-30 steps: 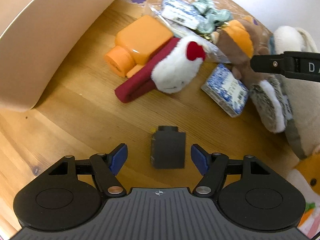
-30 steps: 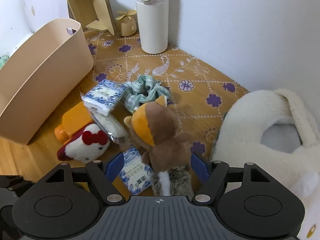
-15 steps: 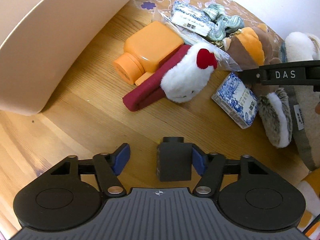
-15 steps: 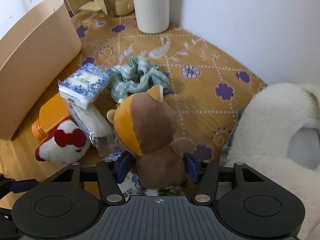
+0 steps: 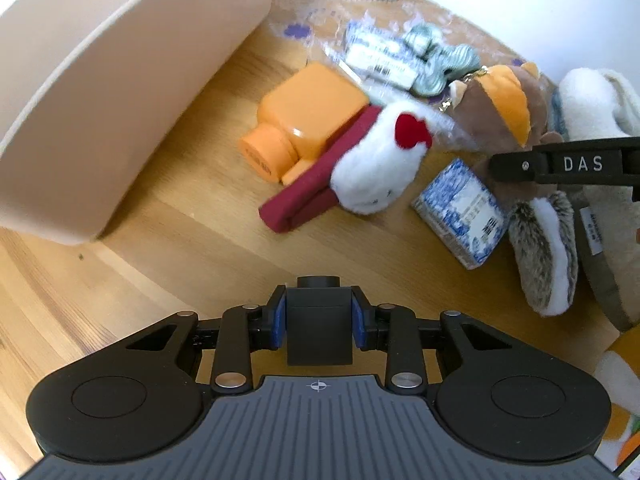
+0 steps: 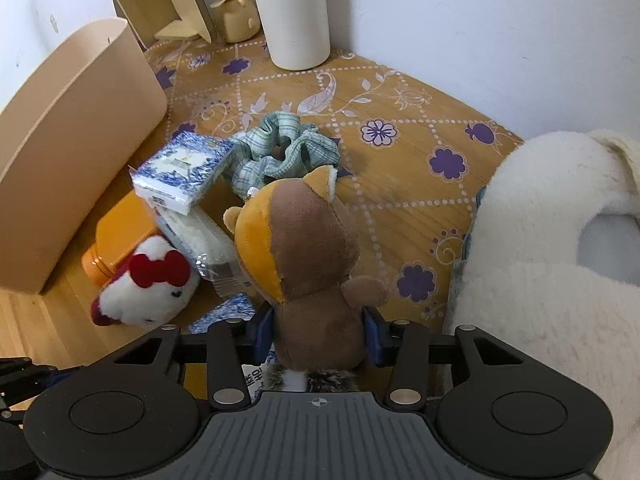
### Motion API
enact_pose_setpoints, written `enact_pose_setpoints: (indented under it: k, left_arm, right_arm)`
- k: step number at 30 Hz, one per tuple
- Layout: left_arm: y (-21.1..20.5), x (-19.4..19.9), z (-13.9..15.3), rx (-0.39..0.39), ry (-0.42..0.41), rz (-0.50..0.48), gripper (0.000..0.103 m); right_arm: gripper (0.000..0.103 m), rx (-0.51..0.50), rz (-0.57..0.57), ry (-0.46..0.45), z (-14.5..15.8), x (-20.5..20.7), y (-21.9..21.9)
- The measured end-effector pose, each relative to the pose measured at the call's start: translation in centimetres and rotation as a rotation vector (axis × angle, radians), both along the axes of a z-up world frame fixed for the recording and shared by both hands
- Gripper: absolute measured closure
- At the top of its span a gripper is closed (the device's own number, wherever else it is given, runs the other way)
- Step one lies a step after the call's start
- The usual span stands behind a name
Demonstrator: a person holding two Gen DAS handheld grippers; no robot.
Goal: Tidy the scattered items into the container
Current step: 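Close left tool on black box while right tool grasps brown plush keychain, then carry black box in left tool and plush in right tool to basket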
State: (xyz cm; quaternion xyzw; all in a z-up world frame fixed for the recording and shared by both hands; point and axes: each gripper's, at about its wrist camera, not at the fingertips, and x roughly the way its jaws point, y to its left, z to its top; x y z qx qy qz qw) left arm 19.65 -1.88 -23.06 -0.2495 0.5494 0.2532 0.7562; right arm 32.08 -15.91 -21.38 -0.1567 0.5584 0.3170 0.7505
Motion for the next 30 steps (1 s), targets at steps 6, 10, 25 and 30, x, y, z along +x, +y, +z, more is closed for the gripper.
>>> enact_pose_setpoints:
  k: [6, 10, 25, 30]
  left_arm:
    - [0.1, -0.4, 2.3, 0.016, -0.047, -0.025, 0.071]
    - [0.3, -0.5, 3.3, 0.035, -0.072, -0.045, 0.071]
    - [1.6, -2.9, 11.1, 0.048, -0.205, -0.12, 0.071]
    - [3.0, -4.0, 13.5, 0.068, -0.245, -0.134, 0.071]
  right_arm:
    - [0.061, 0.041, -0.016, -0.038, 2.8, -1.2, -0.4]
    - [0.061, 0.069, -0.028, -0.06, 4.9, -2.3, -0.7]
    - [0.061, 0.154, -0.047, -0.177, 13.2, -6.6, -0.7]
    - [0.061, 0.173, -0.039, -0.219, 16.3, -8.1, 0.7]
